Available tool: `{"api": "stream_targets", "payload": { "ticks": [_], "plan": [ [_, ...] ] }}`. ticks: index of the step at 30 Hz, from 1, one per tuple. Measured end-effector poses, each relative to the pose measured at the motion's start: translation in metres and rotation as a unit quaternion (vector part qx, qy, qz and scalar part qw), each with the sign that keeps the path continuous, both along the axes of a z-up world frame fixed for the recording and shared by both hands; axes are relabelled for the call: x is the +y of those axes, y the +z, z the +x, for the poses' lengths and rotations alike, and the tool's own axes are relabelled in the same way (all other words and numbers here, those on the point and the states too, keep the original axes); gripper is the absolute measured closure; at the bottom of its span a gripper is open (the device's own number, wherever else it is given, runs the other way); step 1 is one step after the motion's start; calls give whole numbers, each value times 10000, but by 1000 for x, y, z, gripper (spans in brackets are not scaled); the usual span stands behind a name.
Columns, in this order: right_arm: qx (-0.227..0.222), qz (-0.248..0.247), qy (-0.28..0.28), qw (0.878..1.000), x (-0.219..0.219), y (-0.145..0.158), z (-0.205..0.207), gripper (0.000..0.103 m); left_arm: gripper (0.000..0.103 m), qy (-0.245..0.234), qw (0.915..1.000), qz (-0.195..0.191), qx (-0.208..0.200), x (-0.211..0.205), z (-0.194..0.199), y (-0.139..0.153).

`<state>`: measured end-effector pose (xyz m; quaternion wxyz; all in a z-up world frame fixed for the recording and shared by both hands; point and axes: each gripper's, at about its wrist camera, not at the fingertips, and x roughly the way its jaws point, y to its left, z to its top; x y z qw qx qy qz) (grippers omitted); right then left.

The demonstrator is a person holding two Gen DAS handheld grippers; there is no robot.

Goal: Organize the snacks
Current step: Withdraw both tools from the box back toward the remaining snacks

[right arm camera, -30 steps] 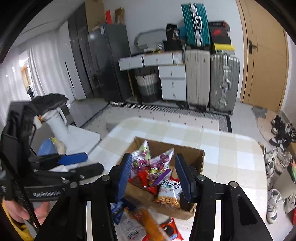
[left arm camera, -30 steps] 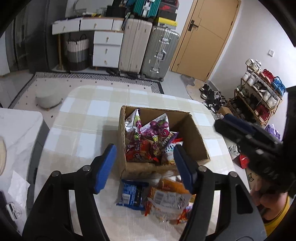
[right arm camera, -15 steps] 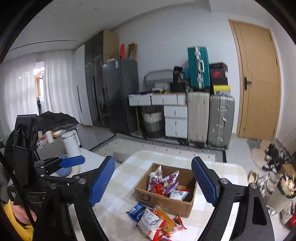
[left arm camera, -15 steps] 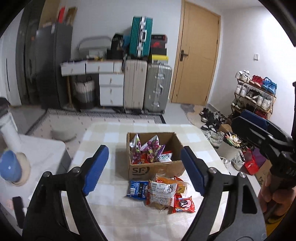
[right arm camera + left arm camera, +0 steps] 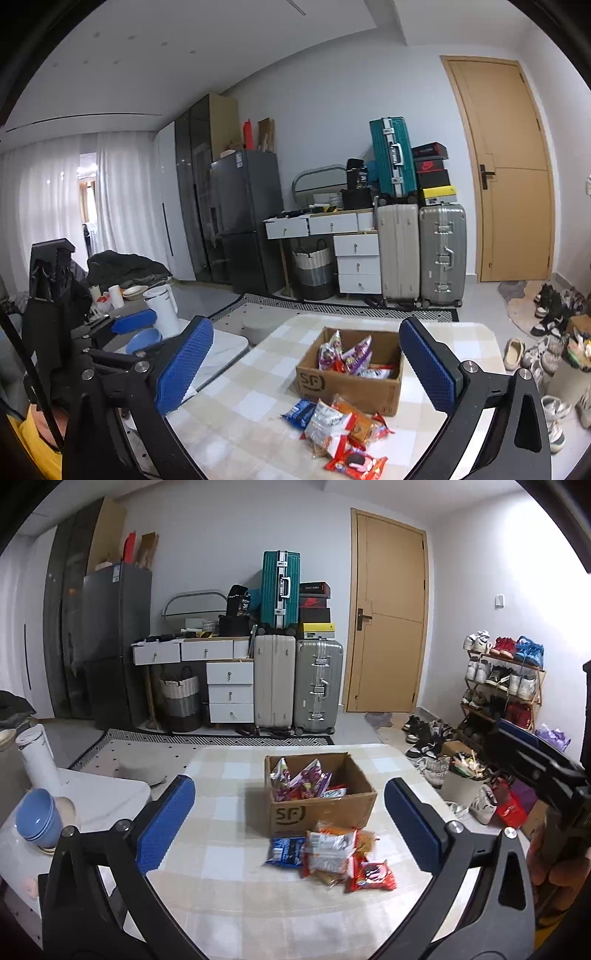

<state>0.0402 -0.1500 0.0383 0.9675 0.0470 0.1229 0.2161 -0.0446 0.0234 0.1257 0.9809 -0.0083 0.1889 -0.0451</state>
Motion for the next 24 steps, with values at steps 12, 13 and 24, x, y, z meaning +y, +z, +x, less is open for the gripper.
{"api": "stream_targets", "payload": {
  "ticks": [12, 13, 24],
  "plan": [
    [177, -73, -232, 9995, 2, -63, -8, 1, 0, 139, 9976, -209, 647, 17, 24, -79],
    [200, -75, -244, 9995, 3, -67, -7, 1, 0, 146, 9972, -226, 701, 17, 31, -86],
    [636, -24, -391, 9972, -7, -110, 5, 1, 0, 148, 9941, -448, 972, 22, 59, -150]
  ]
}}
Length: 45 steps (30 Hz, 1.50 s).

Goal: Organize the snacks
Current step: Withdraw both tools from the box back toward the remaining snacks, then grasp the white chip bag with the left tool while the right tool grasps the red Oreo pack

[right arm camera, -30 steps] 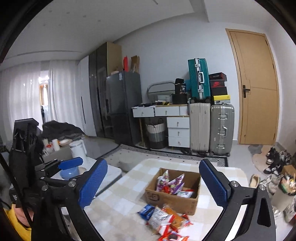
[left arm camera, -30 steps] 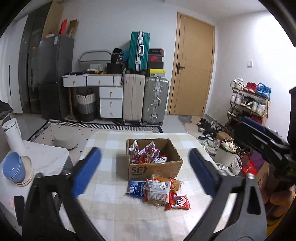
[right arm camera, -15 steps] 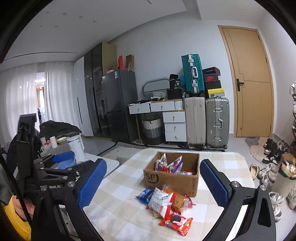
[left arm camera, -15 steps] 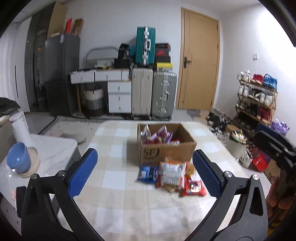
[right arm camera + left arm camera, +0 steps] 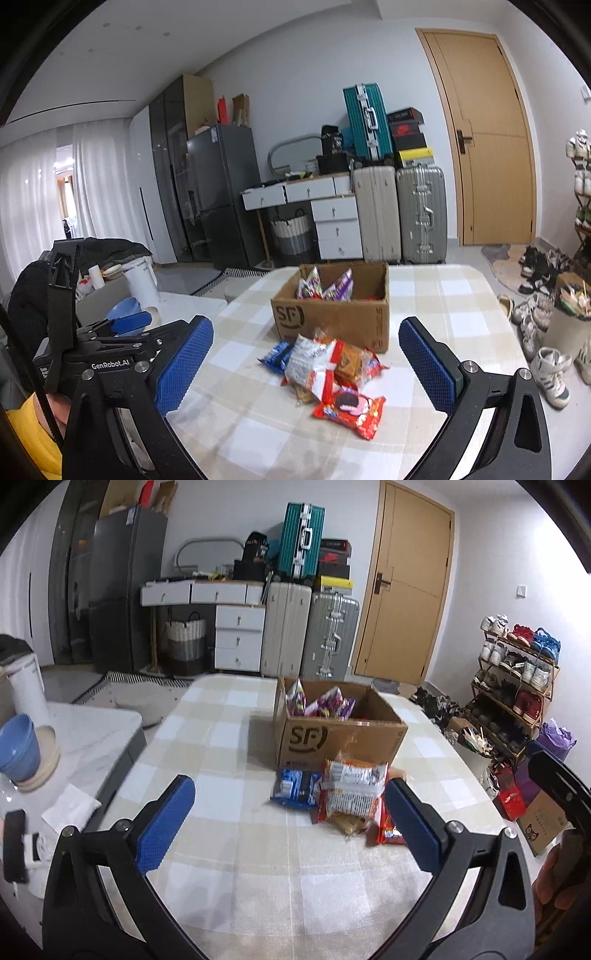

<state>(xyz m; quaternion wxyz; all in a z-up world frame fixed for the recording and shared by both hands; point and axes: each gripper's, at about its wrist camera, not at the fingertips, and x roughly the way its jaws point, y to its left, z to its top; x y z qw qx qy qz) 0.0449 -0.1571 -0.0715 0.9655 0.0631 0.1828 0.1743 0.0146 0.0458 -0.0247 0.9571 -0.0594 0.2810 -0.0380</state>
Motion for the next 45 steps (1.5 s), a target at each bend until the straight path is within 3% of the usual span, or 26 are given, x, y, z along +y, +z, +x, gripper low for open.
{"api": "stream_targets", "payload": {
  "ticks": [5, 23, 28, 41, 45],
  "plan": [
    [327, 128, -62, 9994, -6, -20, 14, 1, 0, -70, 9996, -7, 288, -5, 16, -27],
    [787, 249, 8, 9966, -18, -67, 49, 1, 0, -514, 9945, -225, 884, -32, 84, -88],
    [1011, 289, -10, 9945, -23, -84, 60, 1, 0, -876, 9894, -355, 1105, -48, 116, -103],
    [1513, 494, -17, 9872, -39, -122, 92, 1, 0, -1281, 9780, -462, 1578, -92, 189, -141],
    [1540, 489, 55, 9869, -37, -128, 99, 1, 7, -1357, 9752, -506, 1674, -102, 207, -154]
  ]
}}
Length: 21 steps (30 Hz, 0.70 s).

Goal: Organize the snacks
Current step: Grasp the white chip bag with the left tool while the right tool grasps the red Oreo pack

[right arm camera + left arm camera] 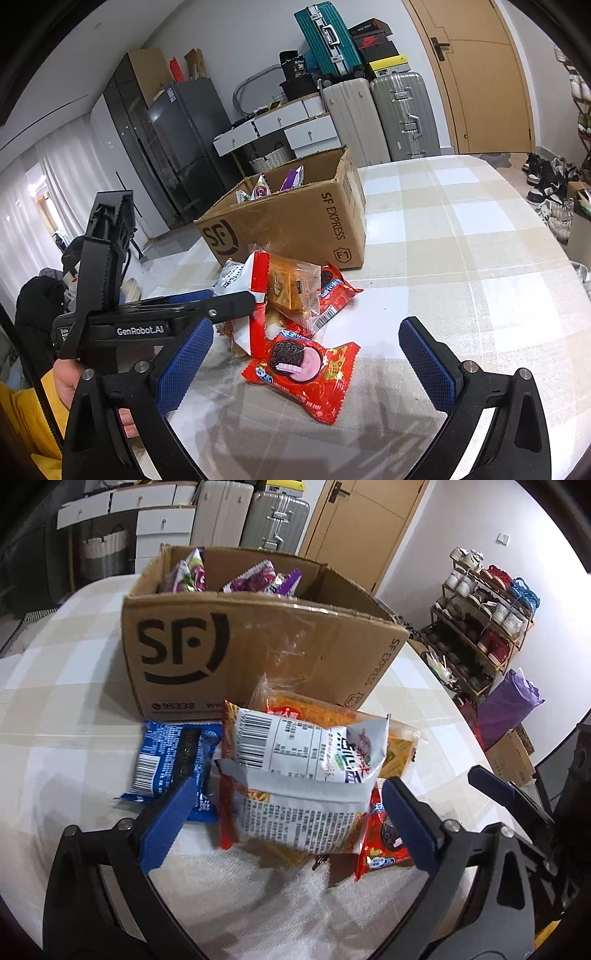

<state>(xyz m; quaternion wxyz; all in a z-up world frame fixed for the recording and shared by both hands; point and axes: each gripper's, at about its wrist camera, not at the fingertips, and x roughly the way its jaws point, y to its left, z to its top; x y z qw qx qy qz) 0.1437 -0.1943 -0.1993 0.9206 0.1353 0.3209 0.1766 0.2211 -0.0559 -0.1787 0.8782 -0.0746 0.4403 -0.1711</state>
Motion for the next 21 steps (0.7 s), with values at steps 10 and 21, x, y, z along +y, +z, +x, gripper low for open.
{"api": "stream_targets", "payload": {
  "ticks": [10, 21],
  "plan": [
    [262, 198, 25, 9995, -3, -17, 11, 1, 43, -112, 9992, -371, -96, -2, 25, -8],
    [802, -442, 262, 9955, 24, -29, 28, 1, 49, -27, 9987, -486, -179, 11, 21, -7]
  ]
}}
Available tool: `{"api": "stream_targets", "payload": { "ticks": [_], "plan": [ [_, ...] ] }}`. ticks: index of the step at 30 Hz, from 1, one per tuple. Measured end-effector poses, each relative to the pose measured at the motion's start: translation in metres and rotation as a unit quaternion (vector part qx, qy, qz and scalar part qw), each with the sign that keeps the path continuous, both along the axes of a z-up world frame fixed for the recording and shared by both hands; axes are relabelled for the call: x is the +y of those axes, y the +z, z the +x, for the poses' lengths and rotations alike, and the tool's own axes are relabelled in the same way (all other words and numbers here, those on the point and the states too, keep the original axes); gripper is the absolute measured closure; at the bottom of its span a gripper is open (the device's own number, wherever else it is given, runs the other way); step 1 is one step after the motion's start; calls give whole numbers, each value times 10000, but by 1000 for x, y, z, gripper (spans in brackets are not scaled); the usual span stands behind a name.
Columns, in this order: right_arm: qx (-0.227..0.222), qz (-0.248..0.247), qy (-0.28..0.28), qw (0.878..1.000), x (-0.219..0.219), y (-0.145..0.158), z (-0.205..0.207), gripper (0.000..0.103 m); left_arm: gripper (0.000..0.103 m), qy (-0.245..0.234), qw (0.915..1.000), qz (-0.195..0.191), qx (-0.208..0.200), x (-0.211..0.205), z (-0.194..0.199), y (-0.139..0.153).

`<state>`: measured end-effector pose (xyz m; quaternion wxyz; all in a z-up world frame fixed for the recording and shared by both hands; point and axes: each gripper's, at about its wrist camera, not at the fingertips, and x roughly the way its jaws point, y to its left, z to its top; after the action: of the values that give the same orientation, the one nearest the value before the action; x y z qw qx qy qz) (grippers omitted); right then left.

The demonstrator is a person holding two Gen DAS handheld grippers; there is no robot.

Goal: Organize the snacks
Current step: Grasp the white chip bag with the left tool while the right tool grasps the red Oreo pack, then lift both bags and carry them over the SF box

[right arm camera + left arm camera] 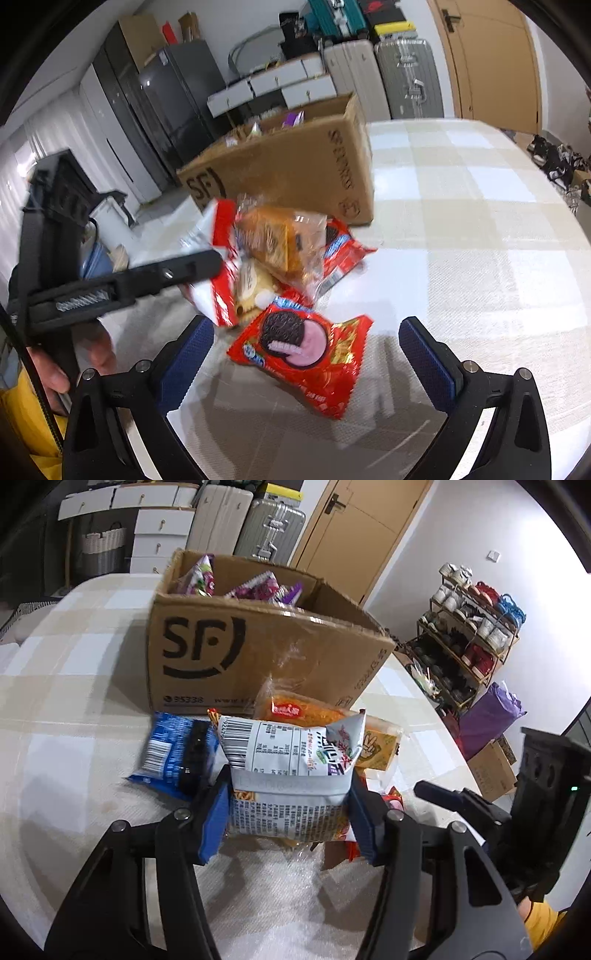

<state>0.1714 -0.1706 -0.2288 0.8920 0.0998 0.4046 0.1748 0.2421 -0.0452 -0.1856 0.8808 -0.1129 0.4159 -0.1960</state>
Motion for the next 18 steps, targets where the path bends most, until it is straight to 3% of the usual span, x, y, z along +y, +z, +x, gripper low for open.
{"api": "stream_targets", "payload": {
  "ticks": [3, 11, 13, 18],
  "plan": [
    [74, -327, 11, 9994, 3, -1, 5, 1, 49, 38, 9999, -71, -98, 8, -11, 8],
    [329, -588, 41, 9977, 15, -8, 14, 3, 49, 193, 9990, -358, -201, 43, -37, 28],
    [461, -752, 17, 9961, 19, -12, 16, 17, 48, 249, 9986, -392, -245, 52, -47, 32],
    [547, -895, 128, 9944, 28, -10, 17, 31, 48, 238, 9984, -434, -269, 68, -65, 40]
  ]
}}
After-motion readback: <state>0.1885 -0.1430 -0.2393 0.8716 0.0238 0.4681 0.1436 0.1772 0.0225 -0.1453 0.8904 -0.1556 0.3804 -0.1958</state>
